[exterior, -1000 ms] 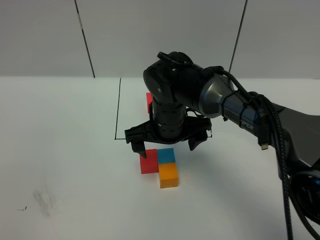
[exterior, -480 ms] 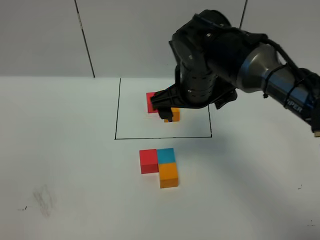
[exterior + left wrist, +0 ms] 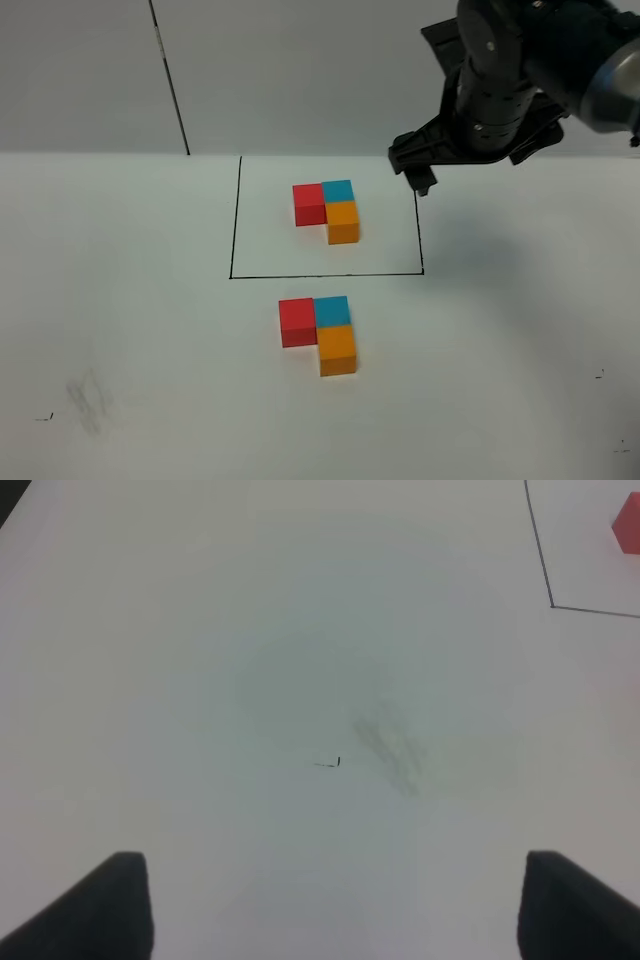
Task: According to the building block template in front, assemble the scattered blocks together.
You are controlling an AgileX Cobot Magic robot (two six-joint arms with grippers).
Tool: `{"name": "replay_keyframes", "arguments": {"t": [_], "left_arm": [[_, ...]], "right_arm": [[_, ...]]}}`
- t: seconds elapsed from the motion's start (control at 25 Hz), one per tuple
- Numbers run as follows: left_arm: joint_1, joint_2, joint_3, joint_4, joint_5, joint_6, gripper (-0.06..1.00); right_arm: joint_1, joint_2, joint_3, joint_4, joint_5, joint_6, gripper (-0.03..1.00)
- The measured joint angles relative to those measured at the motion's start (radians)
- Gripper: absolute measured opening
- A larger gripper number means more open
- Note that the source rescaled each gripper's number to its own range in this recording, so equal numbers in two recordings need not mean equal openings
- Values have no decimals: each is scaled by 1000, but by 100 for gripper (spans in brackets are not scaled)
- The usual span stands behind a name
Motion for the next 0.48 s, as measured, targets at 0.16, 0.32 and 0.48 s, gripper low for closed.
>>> {"name": "replay_keyframes", "arguments": {"t": [0.16,0.32,0.48], "left_arm": [[0,0,0,0,0,0,94],[0,0,0,0,0,0,94],[0,0,0,0,0,0,94]], "right_arm": [[-61,-79,31,0,0,-42,85],[-127,-189,136,0,0,-60,84],[-196,-305,279,-4,1,-68,79]]}}
